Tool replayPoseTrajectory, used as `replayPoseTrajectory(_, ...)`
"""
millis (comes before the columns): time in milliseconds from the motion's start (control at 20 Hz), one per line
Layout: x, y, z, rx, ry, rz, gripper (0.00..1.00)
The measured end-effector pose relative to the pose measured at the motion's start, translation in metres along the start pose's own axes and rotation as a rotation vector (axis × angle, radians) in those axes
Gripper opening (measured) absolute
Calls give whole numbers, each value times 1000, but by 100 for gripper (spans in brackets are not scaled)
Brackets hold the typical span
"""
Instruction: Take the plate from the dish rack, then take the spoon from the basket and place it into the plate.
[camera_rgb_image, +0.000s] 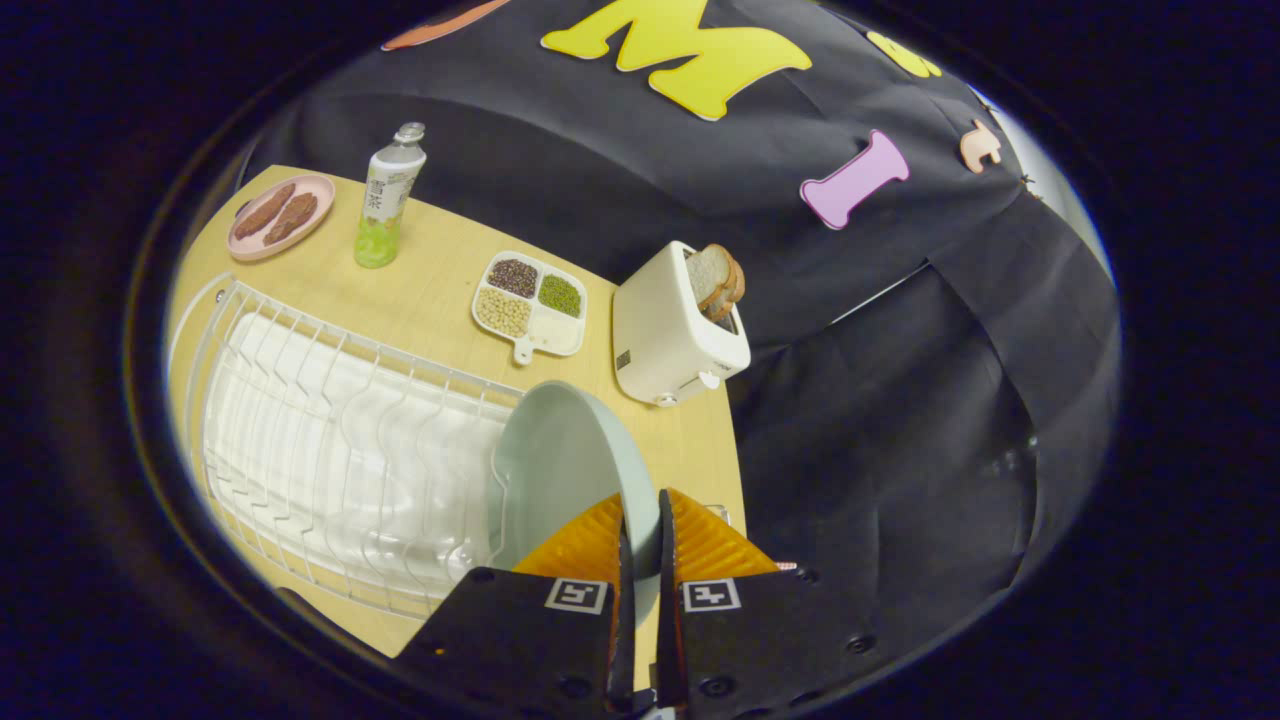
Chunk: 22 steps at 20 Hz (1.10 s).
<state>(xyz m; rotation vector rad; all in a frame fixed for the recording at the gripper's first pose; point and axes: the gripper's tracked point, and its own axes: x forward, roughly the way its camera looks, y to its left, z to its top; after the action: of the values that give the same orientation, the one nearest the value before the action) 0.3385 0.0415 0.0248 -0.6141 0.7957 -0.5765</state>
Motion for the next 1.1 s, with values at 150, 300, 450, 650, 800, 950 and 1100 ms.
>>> replayPoseTrajectory(150, -7, -4, 4, 41, -36, -43, 14)
replayPoseTrajectory(300, -8, -16, -2, 72, -50, -65, 14)
replayPoseTrajectory(450, -13, -36, -9, 119, -82, -61, 14)
replayPoseTrajectory(650, -40, -67, -29, 225, -171, 45, 14)
replayPoseTrajectory(800, -69, -74, -53, 296, -235, 187, 14)
replayPoseTrajectory(950, -96, -58, -85, 339, -309, 400, 14)
replayPoseTrajectory(1100, -104, -37, -128, 391, -341, 557, 14)
